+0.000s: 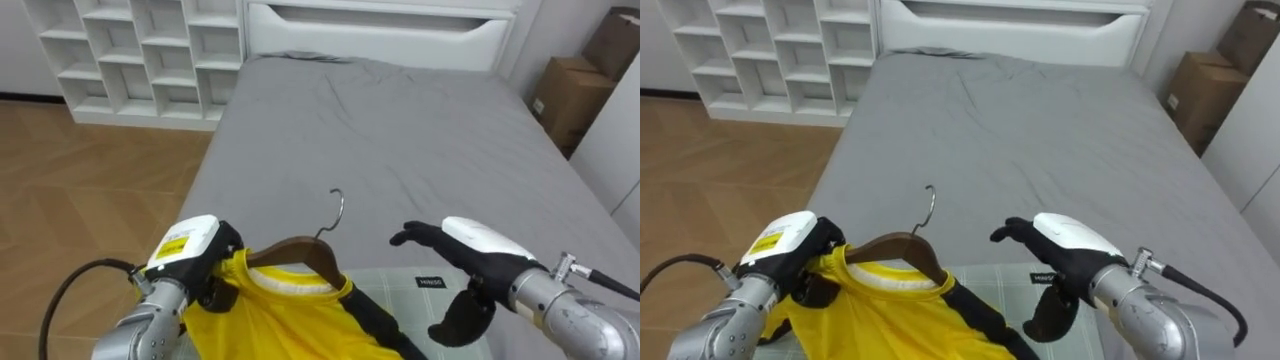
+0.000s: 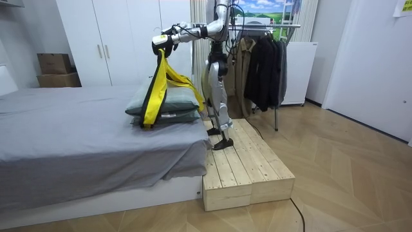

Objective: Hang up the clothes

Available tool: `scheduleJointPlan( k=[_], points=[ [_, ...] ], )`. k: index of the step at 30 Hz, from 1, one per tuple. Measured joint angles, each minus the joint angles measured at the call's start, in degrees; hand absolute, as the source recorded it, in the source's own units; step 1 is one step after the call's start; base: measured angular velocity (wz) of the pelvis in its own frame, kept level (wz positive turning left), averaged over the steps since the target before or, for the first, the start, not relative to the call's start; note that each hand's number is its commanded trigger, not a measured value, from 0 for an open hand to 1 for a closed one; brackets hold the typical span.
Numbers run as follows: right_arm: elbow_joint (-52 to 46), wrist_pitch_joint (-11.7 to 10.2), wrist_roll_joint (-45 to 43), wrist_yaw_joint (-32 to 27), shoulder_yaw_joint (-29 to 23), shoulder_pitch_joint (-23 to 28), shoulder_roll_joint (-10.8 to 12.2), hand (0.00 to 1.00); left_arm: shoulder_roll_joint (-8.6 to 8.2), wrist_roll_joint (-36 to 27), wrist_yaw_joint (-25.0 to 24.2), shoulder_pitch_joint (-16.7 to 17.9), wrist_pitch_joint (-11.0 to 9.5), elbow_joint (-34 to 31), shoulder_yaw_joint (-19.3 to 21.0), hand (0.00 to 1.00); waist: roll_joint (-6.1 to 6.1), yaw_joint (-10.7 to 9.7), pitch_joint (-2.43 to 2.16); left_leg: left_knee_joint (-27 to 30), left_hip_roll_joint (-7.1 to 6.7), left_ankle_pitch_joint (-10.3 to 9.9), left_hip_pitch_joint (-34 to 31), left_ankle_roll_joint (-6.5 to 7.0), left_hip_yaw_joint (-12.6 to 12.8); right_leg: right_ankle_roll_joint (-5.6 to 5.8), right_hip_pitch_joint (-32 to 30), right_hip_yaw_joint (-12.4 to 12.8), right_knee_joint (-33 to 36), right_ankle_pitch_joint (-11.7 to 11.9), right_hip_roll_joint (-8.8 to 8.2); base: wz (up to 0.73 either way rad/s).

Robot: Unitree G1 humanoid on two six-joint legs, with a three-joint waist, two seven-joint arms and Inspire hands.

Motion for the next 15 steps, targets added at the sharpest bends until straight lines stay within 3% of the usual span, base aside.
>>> scheduleJointPlan(
  k=[2, 4, 6, 9, 11, 15],
  points=[
    [0.1, -0.1, 2.7, -0.7, 0.0, 0.1, 1.4, 0.00, -0.50, 0.0, 0.1, 0.0, 0.0, 0.0, 0.0, 1.00, 0.62, 0.0, 0.40, 0.0, -0.02, 0.0, -0.1, -0.02, -0.2, -0.05, 0.0, -0.1, 0.0, 0.0, 0.00, 0.05],
    [0.7, -0.1, 4.4, -1.4, 0.1, 0.1, 2.1, 0.00, -0.94, -0.4, 0.3, 0.0, -0.1, 0.0, 0.0, 1.00, 0.77, 0.1, 0.43, -0.1, -0.01, 0.0, -0.2, -0.02, -0.4, -0.05, 0.0, -0.2, 0.0, 0.0, 0.02, 0.05],
    [3.0, -0.5, 8.6, -3.3, 0.1, 0.0, 2.8, 0.00, -1.44, -0.6, 1.3, 0.0, -0.4, -0.1, 0.0, 1.00, 0.83, 0.2, 0.39, -0.1, -0.01, 0.0, -0.3, -0.02, -0.7, -0.05, 0.0, -0.1, -0.1, 0.0, 0.05, 0.04],
    [7.8, -0.9, 14.7, -7.0, 0.2, 0.0, 5.6, 0.00, -2.68, -1.0, 3.2, 0.1, -0.5, -0.2, -0.1, 1.00, 0.94, 0.1, 0.31, 0.0, -0.07, 0.0, -0.3, -0.02, -1.0, -0.05, 0.2, -0.1, -0.2, 0.0, 0.02, 0.00],
    [13.5, -1.5, 19.2, -9.3, 0.3, 0.0, 8.0, 0.00, -4.34, -0.2, 4.7, 0.1, -0.6, -0.2, -0.1, 1.00, 1.06, 0.1, 0.16, 0.0, -0.14, 0.0, 0.1, -0.02, -1.0, -0.04, 1.1, -0.2, -0.7, 0.0, -0.01, 0.06],
    [18.7, -1.6, 25.1, -13.3, 0.3, -0.2, 10.5, 0.00, -6.27, -0.3, 6.6, 0.1, -0.7, -0.9, -0.1, 1.00, 1.73, 0.2, -0.06, 0.1, -0.18, 0.0, 0.2, -0.03, -1.3, -0.03, 1.3, -1.1, -1.0, 0.0, -0.07, 0.06]
  ],
)
